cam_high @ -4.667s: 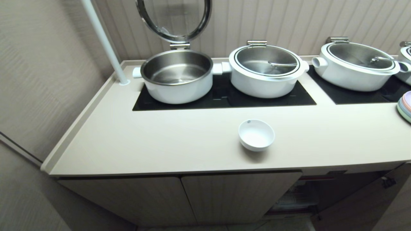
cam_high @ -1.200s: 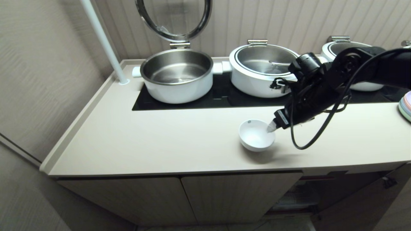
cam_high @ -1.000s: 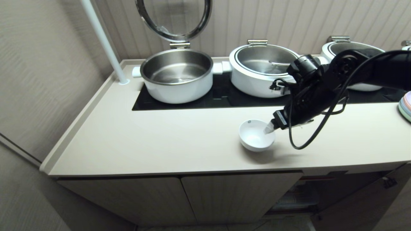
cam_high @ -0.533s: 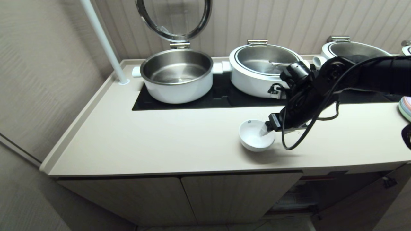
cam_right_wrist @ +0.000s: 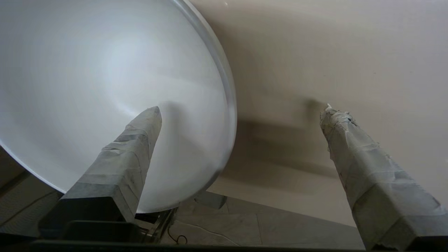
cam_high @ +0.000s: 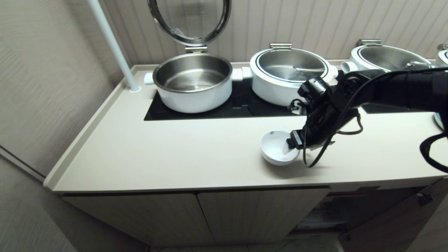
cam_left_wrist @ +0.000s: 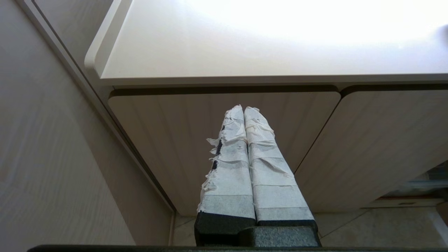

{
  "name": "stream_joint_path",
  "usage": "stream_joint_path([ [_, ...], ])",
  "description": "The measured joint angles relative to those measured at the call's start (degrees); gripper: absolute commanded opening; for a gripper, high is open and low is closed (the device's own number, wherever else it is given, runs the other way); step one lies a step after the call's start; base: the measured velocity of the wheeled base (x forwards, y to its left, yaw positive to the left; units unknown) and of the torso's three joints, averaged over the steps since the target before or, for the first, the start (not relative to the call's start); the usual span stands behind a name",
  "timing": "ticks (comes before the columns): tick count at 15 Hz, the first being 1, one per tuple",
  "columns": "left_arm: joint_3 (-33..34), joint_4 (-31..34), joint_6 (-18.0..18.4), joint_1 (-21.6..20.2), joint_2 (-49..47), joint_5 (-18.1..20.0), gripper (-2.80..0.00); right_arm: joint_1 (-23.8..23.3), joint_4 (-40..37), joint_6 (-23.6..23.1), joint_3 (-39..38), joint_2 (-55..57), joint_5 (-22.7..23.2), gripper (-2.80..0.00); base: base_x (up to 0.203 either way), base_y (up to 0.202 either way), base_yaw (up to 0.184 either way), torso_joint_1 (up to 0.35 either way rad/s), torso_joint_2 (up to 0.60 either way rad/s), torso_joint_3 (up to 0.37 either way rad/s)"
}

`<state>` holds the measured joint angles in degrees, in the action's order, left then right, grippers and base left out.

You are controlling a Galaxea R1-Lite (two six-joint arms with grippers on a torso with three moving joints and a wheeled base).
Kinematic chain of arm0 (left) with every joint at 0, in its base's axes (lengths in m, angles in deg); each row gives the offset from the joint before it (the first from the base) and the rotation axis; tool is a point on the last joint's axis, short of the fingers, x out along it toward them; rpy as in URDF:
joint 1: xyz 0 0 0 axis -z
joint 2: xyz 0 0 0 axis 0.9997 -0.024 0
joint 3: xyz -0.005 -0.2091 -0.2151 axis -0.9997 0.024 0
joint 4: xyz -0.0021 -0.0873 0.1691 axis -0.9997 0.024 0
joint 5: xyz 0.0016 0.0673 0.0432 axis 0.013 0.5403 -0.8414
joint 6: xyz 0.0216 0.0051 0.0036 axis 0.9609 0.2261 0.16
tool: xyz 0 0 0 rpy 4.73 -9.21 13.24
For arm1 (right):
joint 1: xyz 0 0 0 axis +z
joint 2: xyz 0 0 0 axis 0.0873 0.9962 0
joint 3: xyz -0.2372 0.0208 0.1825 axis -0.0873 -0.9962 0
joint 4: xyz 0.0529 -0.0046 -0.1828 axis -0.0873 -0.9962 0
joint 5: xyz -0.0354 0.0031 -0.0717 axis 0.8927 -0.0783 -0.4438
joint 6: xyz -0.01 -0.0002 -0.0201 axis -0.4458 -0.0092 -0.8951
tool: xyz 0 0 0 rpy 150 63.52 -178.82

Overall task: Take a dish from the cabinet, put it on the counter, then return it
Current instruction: Pick up the bowl from the table

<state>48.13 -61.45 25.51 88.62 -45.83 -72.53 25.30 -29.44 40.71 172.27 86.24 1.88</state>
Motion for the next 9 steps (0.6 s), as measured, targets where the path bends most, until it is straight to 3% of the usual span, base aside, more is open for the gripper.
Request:
stream_joint_path([
  [9, 0.0, 0.0, 0.0, 0.0, 0.0, 0.0, -2.8, 0.3, 4.1, -0.2, 0.0, 1.9, -0.1, 0.0, 0.0, 0.0, 0.0, 0.0, 0.0, 0.0],
])
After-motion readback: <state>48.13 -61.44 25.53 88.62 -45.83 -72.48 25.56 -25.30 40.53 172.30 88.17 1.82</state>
